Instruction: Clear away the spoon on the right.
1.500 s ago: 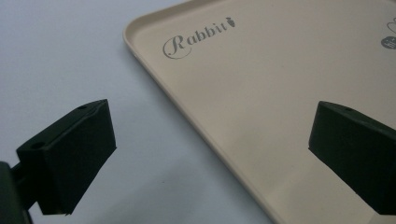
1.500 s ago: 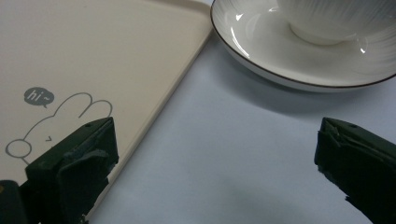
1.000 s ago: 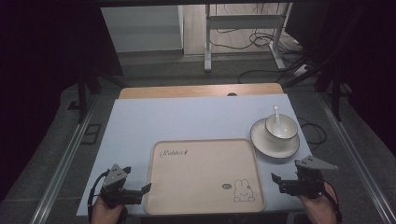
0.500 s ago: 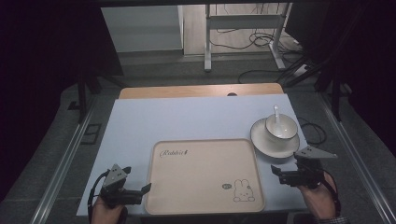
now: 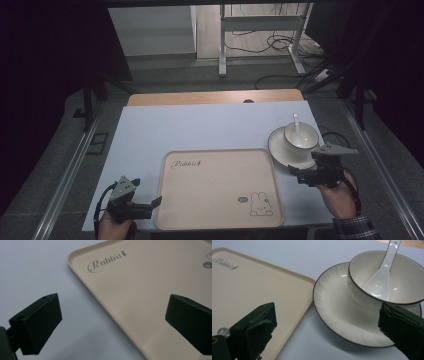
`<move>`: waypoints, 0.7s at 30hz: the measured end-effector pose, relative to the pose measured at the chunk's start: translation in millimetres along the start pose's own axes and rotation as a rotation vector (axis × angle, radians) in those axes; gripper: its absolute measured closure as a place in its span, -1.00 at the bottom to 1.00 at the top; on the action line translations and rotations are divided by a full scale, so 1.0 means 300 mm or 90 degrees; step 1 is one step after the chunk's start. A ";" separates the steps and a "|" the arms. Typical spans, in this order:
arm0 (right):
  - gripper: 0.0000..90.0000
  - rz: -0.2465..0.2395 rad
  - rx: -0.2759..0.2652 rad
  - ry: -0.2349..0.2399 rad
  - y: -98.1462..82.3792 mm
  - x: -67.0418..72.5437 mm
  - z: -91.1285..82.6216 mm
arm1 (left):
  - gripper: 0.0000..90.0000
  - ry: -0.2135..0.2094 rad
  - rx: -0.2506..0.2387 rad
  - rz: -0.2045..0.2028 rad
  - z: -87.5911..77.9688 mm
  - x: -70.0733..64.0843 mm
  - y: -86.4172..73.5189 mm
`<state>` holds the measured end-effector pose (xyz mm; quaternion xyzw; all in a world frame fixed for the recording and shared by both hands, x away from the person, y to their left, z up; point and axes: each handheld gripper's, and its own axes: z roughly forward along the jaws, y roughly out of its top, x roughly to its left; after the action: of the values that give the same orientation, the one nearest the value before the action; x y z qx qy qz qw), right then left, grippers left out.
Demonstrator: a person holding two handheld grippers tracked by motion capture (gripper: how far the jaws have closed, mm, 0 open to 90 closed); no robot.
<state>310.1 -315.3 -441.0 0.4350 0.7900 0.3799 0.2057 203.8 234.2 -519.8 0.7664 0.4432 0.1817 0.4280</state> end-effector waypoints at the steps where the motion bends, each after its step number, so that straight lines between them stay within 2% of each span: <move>1: -0.97 0.001 0.000 0.001 0.004 -0.004 0.002 | -0.99 0.000 0.000 0.000 0.000 0.000 0.000; 12: -0.97 0.015 -0.004 -0.013 0.072 -0.061 0.037 | -0.99 0.000 0.000 0.000 0.000 0.000 0.000; 21: -0.98 0.024 0.024 -0.029 0.116 -0.103 0.090 | -0.99 0.001 0.002 0.002 0.001 -0.001 0.000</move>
<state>362.9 -318.4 -431.0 0.4624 0.7837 0.3585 0.2083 203.9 233.8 -519.9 0.7675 0.4429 0.1823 0.4262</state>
